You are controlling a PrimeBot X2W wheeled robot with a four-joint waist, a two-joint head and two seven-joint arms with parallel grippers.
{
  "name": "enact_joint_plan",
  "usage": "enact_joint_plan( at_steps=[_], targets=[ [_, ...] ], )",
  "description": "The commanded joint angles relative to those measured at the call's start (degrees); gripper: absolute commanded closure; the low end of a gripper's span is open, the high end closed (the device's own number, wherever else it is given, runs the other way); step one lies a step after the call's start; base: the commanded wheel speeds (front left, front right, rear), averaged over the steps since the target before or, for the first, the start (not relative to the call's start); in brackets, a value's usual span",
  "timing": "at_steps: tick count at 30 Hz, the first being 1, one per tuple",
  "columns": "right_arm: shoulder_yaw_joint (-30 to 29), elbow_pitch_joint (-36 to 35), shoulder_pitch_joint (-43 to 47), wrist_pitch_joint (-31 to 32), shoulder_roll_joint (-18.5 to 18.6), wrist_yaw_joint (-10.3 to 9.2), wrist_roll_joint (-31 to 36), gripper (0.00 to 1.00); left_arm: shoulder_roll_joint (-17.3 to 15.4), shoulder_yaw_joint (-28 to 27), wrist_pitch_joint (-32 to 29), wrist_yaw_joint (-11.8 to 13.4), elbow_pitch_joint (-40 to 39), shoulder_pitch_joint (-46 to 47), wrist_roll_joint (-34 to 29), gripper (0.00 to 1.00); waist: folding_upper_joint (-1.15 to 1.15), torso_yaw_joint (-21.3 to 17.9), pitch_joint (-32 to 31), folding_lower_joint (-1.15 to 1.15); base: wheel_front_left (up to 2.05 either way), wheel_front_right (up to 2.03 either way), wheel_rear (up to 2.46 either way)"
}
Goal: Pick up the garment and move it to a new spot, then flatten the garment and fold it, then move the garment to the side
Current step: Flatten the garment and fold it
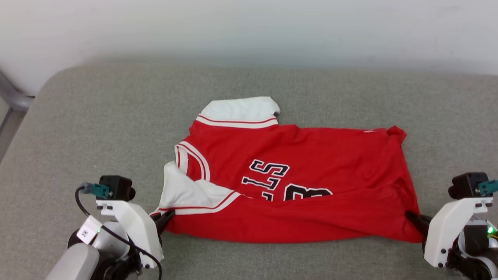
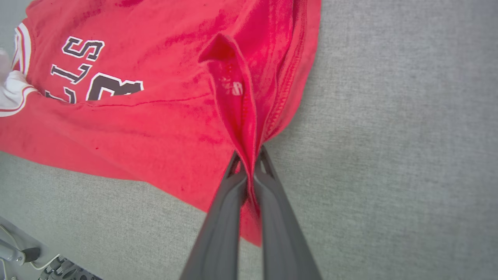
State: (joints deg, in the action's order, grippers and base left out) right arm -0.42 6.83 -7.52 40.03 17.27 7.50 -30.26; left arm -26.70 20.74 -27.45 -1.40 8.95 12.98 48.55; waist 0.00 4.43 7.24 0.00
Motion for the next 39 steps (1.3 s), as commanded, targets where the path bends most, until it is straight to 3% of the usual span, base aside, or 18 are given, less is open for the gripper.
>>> enact_joint_plan(
  at_steps=[1,8,20,26,30,32,33,35,37,39],
  targets=[
    [-0.5,-0.9,1.6,-0.5,-0.5,-0.02,-0.3,1.00,-0.2,0.1,0.4,0.6,-0.7,-1.7,-0.1,1.00,0.00,-0.4,-3.0,0.00,0.00,0.00,0.00],
    [-1.4,-3.0,6.6,0.5,-1.8,-0.02,0.3,1.00,-1.4,-0.4,0.4,3.3,-4.4,-7.6,0.1,1.00,0.00,-0.7,-7.7,0.00,0.00,0.00,0.00],
    [-4.6,-7.4,16.1,2.6,-4.1,-0.02,0.8,1.00,-3.5,-2.3,-1.5,8.7,-11.8,-18.9,2.7,1.00,0.00,-1.1,-10.0,0.00,0.00,0.00,0.00],
    [-5.4,-5.7,19.5,1.3,-5.7,-0.02,1.1,1.00,-2.2,-2.1,-1.2,10.3,-12.2,-23.2,4.1,1.00,0.00,-1.2,-10.2,0.00,0.00,0.00,0.00],
    [-4.5,-2.8,19.5,-1.6,-6.0,-0.02,1.2,1.00,-0.3,-1.0,0.6,9.6,-9.7,-23.7,3.8,1.00,0.00,-1.5,-9.8,0.00,0.00,0.00,0.00],
    [-3.9,-0.9,19.5,-3.4,-6.3,-0.02,0.7,0.47,1.0,-0.7,1.7,9.4,-8.0,-23.1,3.8,0.98,0.00,-1.6,-9.7,0.00,0.00,0.00,0.00],
    [-3.6,-0.4,19.3,-4.7,-6.3,-0.02,0.5,0.00,1.3,-0.5,2.3,9.1,-7.2,-22.7,3.4,0.78,0.00,-1.6,-9.6,0.00,0.00,0.00,0.00],
    [-2.4,0.4,18.9,-7.3,-5.8,-0.02,0.2,0.00,2.1,-0.5,3.6,8.8,-5.6,-22.0,3.4,0.32,0.00,-1.6,-9.4,0.00,0.00,0.00,0.00],
    [-1.8,0.1,18.5,-11.2,-5.1,-0.02,0.0,0.00,2.5,-0.7,5.0,8.1,-4.3,-21.4,3.0,0.02,0.00,-1.7,-9.4,0.00,0.00,0.00,0.00],
    [-1.4,-0.3,18.2,-15.8,-4.9,-0.02,0.5,0.00,2.6,-0.9,6.5,7.5,-3.5,-20.7,2.3,0.00,0.00,-1.8,-9.4,0.00,0.00,0.00,0.00]
  ],
)
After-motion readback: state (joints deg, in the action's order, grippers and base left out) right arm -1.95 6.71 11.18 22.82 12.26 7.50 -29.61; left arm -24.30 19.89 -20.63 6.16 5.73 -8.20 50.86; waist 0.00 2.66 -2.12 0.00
